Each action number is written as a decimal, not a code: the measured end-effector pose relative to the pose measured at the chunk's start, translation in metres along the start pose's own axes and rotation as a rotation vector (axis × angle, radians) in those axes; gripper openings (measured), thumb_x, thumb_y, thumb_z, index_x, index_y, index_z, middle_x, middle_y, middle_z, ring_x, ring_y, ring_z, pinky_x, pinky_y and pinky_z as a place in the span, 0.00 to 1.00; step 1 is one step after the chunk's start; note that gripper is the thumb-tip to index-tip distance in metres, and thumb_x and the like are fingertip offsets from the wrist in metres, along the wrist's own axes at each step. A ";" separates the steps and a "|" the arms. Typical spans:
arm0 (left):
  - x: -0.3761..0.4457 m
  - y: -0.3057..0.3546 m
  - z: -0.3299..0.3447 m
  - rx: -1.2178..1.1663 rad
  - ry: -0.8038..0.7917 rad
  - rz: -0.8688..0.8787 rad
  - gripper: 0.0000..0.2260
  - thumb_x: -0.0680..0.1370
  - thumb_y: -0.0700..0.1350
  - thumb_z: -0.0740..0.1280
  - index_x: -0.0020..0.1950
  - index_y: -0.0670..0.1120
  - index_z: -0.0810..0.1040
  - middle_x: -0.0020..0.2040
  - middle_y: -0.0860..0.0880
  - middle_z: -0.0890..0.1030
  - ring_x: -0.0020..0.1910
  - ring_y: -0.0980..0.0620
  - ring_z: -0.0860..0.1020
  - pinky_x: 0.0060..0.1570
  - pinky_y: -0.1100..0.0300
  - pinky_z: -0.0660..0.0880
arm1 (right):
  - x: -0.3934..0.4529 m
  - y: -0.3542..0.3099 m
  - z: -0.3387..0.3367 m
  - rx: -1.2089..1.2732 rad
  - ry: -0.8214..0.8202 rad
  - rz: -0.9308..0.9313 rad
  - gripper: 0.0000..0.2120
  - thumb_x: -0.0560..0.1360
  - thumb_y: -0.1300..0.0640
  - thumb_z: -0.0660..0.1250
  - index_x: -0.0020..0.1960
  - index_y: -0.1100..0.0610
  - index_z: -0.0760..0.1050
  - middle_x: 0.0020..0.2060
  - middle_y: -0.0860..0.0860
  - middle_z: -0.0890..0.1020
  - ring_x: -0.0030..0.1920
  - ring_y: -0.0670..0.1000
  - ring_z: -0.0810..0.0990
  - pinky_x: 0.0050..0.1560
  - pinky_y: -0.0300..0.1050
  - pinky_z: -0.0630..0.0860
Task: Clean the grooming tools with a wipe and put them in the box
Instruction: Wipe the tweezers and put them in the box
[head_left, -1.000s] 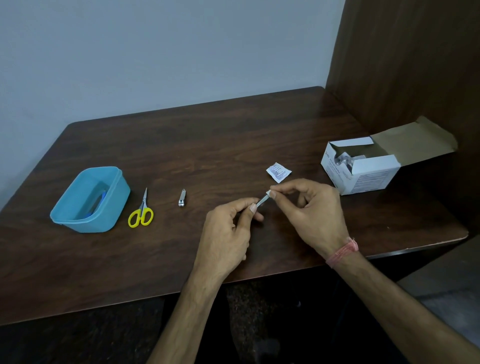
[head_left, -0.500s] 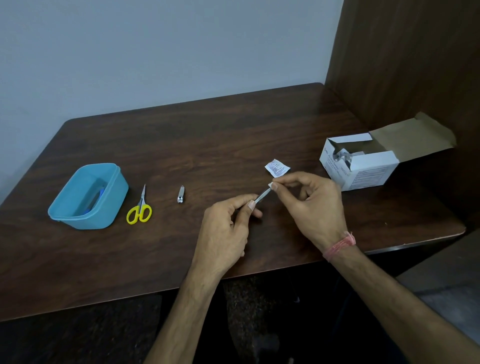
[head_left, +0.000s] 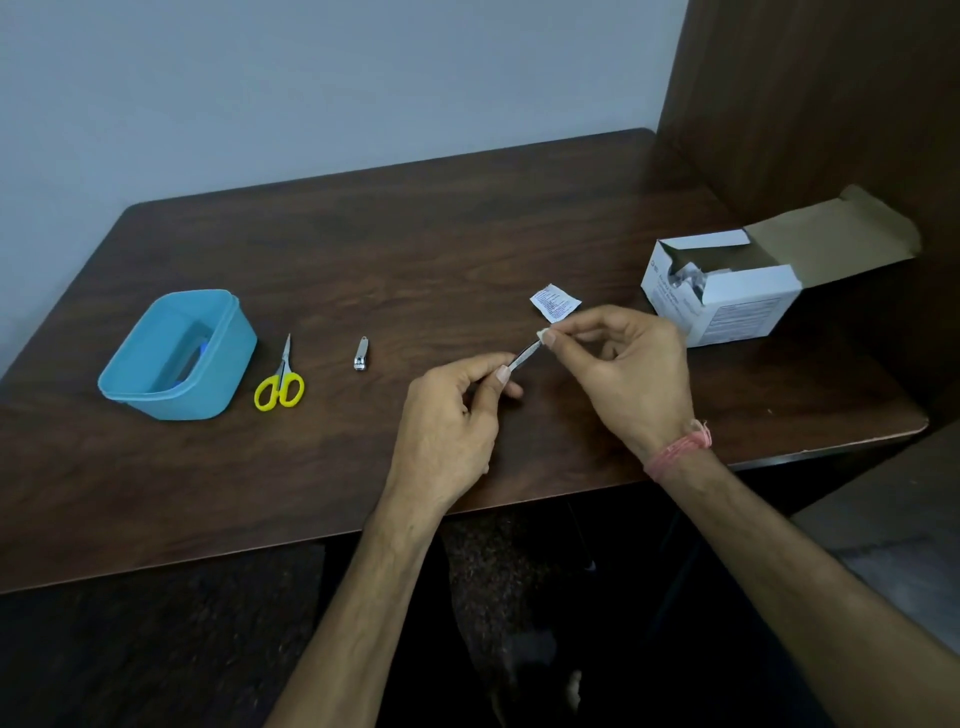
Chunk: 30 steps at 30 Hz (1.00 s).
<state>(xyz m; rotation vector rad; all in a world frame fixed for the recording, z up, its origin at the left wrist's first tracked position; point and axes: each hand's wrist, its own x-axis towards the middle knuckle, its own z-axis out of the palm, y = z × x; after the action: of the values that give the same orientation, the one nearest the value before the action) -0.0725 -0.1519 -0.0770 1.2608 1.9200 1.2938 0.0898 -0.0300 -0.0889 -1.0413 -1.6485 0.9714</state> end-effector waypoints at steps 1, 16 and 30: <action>0.000 0.000 0.000 -0.002 0.001 0.003 0.11 0.89 0.46 0.67 0.65 0.54 0.88 0.48 0.59 0.89 0.23 0.57 0.76 0.22 0.58 0.75 | 0.000 0.000 0.000 -0.014 -0.019 -0.008 0.04 0.76 0.50 0.83 0.45 0.47 0.89 0.38 0.44 0.88 0.27 0.49 0.70 0.30 0.41 0.69; 0.000 0.004 0.001 -0.012 0.037 -0.047 0.09 0.89 0.48 0.67 0.62 0.53 0.88 0.48 0.61 0.89 0.23 0.56 0.75 0.22 0.60 0.74 | 0.005 0.004 -0.003 0.074 0.216 0.047 0.04 0.78 0.51 0.81 0.49 0.50 0.88 0.43 0.47 0.89 0.42 0.63 0.85 0.40 0.56 0.81; 0.000 0.004 -0.002 -0.050 -0.081 -0.002 0.14 0.89 0.42 0.67 0.68 0.57 0.87 0.53 0.62 0.89 0.25 0.57 0.75 0.24 0.61 0.75 | -0.003 -0.009 0.001 -0.169 -0.103 -0.114 0.05 0.76 0.57 0.82 0.48 0.48 0.90 0.28 0.34 0.81 0.23 0.46 0.70 0.31 0.31 0.65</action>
<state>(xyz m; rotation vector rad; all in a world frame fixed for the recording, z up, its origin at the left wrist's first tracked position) -0.0722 -0.1524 -0.0723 1.2660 1.8214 1.2625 0.0873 -0.0359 -0.0822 -1.0099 -1.8799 0.8334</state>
